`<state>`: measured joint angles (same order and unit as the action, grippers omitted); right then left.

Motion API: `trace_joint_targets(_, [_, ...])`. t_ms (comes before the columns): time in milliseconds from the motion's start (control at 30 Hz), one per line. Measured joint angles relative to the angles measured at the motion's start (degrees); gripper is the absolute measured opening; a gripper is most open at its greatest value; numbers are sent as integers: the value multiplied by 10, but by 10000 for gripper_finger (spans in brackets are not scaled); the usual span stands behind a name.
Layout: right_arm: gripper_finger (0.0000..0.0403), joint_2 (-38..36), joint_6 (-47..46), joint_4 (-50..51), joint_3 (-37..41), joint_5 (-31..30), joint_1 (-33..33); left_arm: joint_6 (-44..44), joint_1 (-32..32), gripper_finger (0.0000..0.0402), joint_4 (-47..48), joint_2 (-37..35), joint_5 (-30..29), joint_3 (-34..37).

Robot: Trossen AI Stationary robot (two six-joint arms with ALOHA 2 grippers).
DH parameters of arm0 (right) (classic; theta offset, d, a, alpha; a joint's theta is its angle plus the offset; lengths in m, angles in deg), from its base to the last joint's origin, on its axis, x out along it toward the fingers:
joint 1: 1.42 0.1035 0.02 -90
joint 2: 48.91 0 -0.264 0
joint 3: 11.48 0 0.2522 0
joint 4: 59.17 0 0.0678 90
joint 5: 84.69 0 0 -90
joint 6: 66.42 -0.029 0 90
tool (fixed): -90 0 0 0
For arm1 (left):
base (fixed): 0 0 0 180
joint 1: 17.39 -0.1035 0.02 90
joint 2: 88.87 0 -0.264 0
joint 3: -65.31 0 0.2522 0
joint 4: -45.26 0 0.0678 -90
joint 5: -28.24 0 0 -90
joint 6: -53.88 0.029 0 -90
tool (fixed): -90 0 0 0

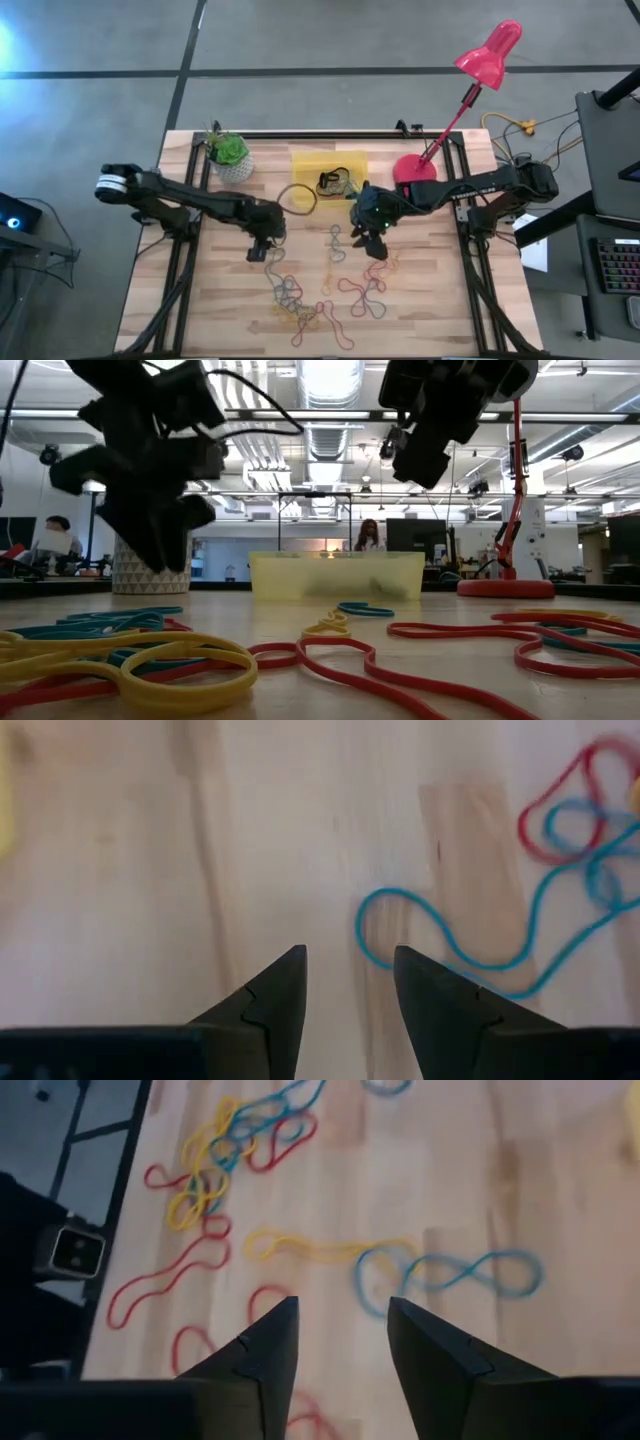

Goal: Pick and place rubber bands into bin
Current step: Put the blue rubber band into the yellow bin

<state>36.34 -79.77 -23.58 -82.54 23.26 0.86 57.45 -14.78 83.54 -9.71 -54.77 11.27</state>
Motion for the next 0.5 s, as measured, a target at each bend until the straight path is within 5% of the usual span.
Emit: trace_joint_targets(500, [159, -5, -91, 64, 2, -48, 74, 14, 20, 136, -6, 124, -7, -55])
